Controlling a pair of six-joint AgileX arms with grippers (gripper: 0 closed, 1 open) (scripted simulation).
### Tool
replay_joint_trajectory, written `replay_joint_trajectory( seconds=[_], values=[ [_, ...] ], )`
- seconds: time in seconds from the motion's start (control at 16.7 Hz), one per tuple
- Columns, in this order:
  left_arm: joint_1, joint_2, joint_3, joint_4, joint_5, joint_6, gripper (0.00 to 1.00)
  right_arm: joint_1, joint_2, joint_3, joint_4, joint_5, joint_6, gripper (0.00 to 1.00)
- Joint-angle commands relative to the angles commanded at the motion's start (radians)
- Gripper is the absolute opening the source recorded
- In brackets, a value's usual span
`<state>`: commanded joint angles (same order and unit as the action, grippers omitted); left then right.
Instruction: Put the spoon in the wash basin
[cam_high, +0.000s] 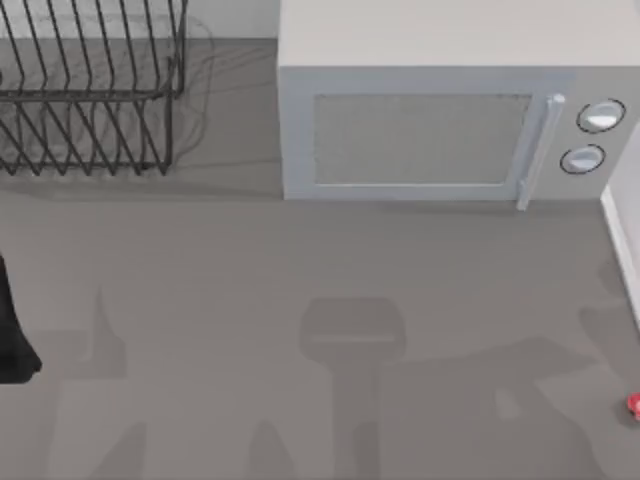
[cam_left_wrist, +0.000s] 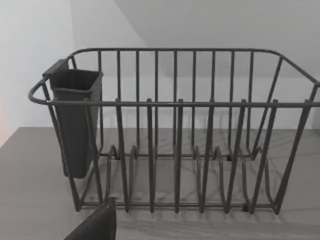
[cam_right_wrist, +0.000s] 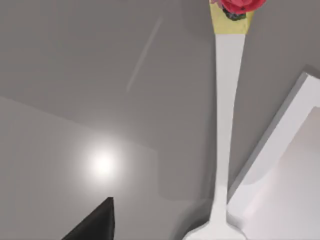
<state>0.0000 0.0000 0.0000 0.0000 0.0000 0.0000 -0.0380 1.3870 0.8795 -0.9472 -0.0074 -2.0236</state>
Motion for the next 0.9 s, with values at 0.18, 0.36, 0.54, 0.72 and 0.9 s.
replay_joint_trajectory(
  seconds=[0.18, 0.36, 0.54, 0.72, 0.9],
  values=[
    [0.000, 0.000, 0.000, 0.000, 0.000, 0.000, 1.00, -0.001, 0.025, -0.020, 0.038, 0.001, 0.001, 1.00],
    [0.000, 0.000, 0.000, 0.000, 0.000, 0.000, 1.00, -0.001, 0.097, -0.076, 0.170, 0.001, 0.004, 1.00],
    [0.000, 0.000, 0.000, 0.000, 0.000, 0.000, 1.00, 0.001, 0.188, -0.148, 0.346, 0.001, 0.006, 1.00],
    [0.000, 0.000, 0.000, 0.000, 0.000, 0.000, 1.00, 0.002, 0.251, -0.198, 0.449, 0.001, 0.008, 1.00],
    [0.000, 0.000, 0.000, 0.000, 0.000, 0.000, 1.00, 0.002, 0.262, -0.207, 0.465, 0.001, 0.009, 1.00]
  ],
)
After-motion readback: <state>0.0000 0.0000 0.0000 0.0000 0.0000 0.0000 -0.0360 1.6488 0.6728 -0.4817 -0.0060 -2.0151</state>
